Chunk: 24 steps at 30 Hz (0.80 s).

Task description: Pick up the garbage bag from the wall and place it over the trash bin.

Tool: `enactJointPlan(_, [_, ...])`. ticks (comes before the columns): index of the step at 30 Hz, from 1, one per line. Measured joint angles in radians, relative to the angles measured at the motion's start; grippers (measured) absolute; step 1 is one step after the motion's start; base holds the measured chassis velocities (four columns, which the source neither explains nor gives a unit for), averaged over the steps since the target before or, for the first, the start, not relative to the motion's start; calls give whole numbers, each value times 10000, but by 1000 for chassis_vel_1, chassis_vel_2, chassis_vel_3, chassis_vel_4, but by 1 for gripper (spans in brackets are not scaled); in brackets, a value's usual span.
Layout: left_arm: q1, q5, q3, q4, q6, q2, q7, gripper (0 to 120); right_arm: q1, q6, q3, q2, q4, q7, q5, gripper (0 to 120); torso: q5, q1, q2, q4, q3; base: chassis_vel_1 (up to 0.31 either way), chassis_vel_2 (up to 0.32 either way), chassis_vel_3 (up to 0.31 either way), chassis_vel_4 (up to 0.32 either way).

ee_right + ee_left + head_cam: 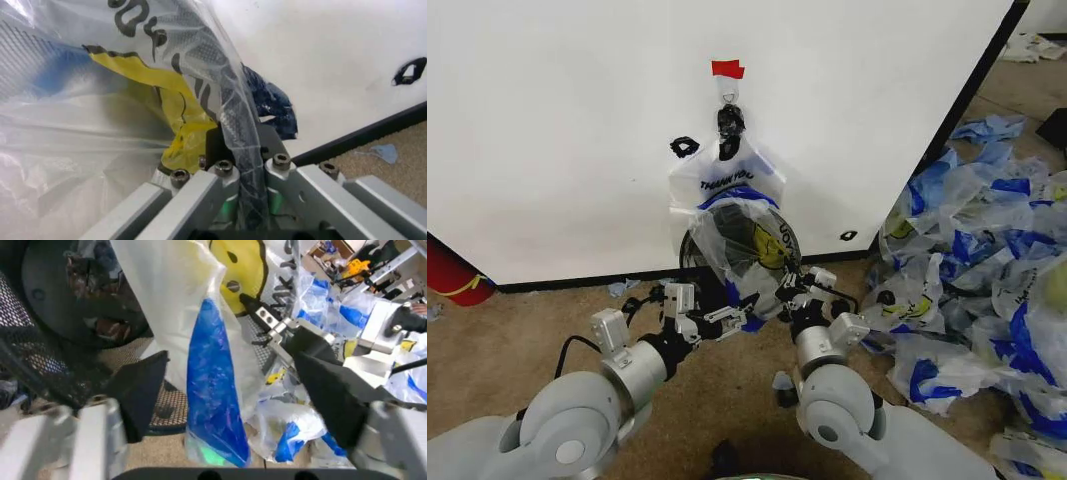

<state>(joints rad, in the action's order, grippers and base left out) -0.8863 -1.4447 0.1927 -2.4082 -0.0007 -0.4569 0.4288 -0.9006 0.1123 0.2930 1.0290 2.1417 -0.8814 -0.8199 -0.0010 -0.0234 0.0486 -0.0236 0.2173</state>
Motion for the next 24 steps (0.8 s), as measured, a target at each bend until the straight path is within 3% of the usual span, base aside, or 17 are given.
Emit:
enactJointPlan(6, [63,102,209,149,-31,-123,-12,50,-27,16,-34,-8,-10,13,24,0,0,0,0,0,0,0,0,0,0])
enactJointPlan(10, [81,118,244,166,-41,-132,-14,43,-28,17,-37,-8,-16,14,26,0,0,0,0,0,0,0,0,0,0])
enactJointPlan(13, [92,133,260,169,-64,-132,-20,24,-30,20,-42,-2,-37,16,34,0,0,0,0,0,0,0,0,0,0])
enactJointPlan(15, [91,141,260,171,-76,-127,-22,20,-37,21,-43,9,-53,18,46,0,0,0,0,0,0,0,0,0,0])
enactJointPlan(19, [65,190,260,194,-128,-141,-29,3,-52,30,-43,42,-78,28,83,0,0,0,0,0,0,0,0,0,0])
enactJointPlan(24, [63,210,260,203,-144,-153,-31,0,-73,42,-45,22,-78,33,98,0,0,0,0,0,0,0,0,0,0])
